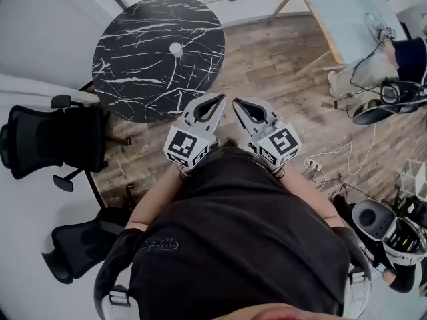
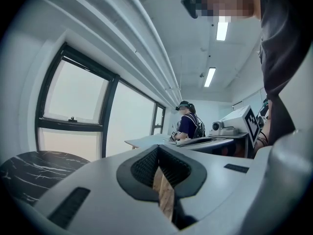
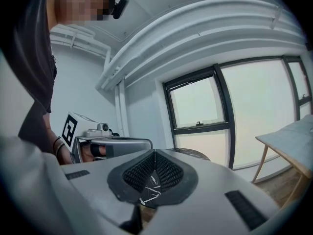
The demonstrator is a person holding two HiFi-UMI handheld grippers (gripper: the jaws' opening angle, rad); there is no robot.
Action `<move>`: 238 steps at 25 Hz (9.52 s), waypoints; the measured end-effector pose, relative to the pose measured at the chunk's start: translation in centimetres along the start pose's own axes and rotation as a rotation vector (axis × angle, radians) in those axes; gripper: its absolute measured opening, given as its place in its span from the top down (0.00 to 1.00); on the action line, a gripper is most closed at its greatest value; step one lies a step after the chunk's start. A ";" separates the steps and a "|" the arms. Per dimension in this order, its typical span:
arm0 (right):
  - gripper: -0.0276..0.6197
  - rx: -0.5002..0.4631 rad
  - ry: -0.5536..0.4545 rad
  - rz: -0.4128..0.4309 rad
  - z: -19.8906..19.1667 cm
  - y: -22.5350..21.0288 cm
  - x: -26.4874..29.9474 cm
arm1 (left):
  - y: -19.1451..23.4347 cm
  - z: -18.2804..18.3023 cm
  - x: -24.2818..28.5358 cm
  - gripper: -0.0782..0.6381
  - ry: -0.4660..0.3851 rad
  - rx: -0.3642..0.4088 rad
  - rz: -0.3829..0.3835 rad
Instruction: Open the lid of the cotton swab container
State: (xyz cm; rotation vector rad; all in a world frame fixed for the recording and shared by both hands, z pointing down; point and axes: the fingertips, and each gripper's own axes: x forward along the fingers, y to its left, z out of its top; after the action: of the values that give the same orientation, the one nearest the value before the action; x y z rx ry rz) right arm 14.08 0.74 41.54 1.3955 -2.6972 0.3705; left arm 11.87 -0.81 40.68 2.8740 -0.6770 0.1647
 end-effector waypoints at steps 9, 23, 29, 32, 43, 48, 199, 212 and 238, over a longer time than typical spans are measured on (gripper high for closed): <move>0.92 -0.008 -0.008 -0.046 1.8 -1.6 5.1 | 5.6 1.6 0.8 0.87 -0.010 0.021 -0.044; 0.92 -0.013 -0.035 -0.076 5.4 0.3 15.5 | 16.1 4.5 -2.4 0.87 -0.005 0.062 -0.059; 0.92 -0.006 -0.030 -0.055 5.2 1.3 18.3 | 19.2 4.0 -4.2 0.87 -0.003 0.045 -0.034; 0.92 0.010 -0.019 -0.053 5.0 1.3 19.3 | 20.3 4.1 -4.9 0.87 -0.011 0.039 -0.014; 0.92 0.021 -0.012 -0.013 5.3 0.4 22.3 | 23.4 3.9 -5.5 0.87 -0.005 0.034 0.057; 0.92 0.016 -0.007 0.020 5.4 -0.2 23.7 | 24.4 3.6 -4.9 0.84 0.006 0.048 0.078; 0.92 0.060 0.135 0.166 2.5 -10.2 31.9 | 37.9 -21.7 6.0 0.52 0.513 0.090 0.173; 0.92 0.050 0.050 0.116 4.5 -6.9 31.3 | 33.7 -14.7 2.0 0.52 0.499 0.135 0.043; 0.92 -0.077 0.102 0.239 4.5 -0.7 27.0 | 25.8 -10.8 -2.2 0.52 0.603 0.241 -0.246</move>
State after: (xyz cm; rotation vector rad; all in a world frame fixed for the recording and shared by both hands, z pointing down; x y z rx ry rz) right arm -0.83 -22.20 42.24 1.0090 -2.7661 0.3395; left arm -2.42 -20.34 54.84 2.8442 -0.1946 1.0808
